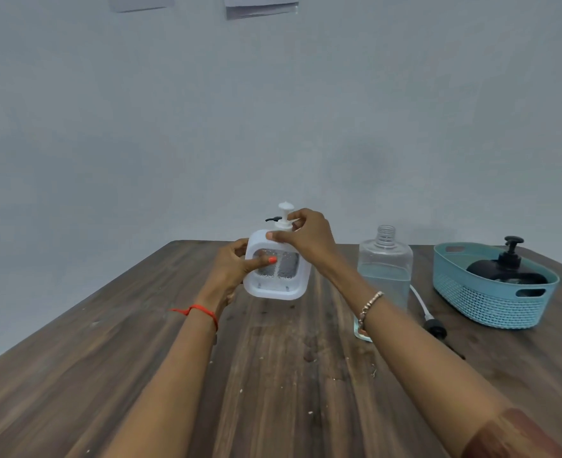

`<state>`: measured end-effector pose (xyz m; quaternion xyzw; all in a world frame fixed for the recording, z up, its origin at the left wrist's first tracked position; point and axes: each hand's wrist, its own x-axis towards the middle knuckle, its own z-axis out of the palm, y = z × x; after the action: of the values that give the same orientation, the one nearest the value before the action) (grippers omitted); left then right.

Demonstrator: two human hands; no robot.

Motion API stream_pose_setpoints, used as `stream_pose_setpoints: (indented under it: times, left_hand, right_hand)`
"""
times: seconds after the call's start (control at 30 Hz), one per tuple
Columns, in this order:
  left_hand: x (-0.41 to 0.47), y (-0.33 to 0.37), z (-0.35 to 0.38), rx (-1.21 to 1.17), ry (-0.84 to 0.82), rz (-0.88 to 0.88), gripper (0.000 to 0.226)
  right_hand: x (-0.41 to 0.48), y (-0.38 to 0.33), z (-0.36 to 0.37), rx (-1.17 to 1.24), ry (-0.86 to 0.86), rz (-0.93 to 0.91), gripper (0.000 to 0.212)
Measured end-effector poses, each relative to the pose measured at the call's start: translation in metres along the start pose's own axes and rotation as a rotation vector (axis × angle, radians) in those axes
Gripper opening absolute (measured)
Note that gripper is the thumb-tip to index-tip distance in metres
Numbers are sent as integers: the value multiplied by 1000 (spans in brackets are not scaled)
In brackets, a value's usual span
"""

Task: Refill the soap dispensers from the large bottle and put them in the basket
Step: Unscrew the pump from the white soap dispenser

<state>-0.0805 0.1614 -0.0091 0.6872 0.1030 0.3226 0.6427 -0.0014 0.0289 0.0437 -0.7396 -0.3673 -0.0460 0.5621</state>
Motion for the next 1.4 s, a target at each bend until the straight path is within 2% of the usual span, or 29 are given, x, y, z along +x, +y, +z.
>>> stream_pose_setpoints:
  times: [0.17, 0.33, 0.53, 0.67, 0.87, 1.03, 1.27, 1.4]
  left_hand:
    - [-3, 1, -1, 7, 17, -5, 33]
    - [-5, 1, 2, -4, -3, 0, 38]
    - [-4, 0, 2, -33, 9, -21, 32]
    - [-4, -1, 3, -42, 24, -29, 31]
    - [-6, -4, 2, -62, 38, -31, 29]
    - [-7, -6, 1, -114, 44, -33, 28]
    - [-7, -9, 0, -78, 39, -42, 32]
    - [-10, -13, -4, -108, 24, -63, 32]
  right_hand:
    - [0, -6, -6, 149, -103, 71, 52]
    - [-2, -7, 2, -117, -26, 34, 62]
    - [-1, -12, -7, 35, -89, 49, 65]
    - [-4, -13, -1, -101, -62, 42, 65]
    - [-6, -15, -2, -132, -32, 21, 39]
    - [-4, -16, -6, 14, -126, 61, 47]
    - [-10, -13, 2, -93, -39, 59, 39]
    - [-6, -23, -9, 129, -8, 15, 28]
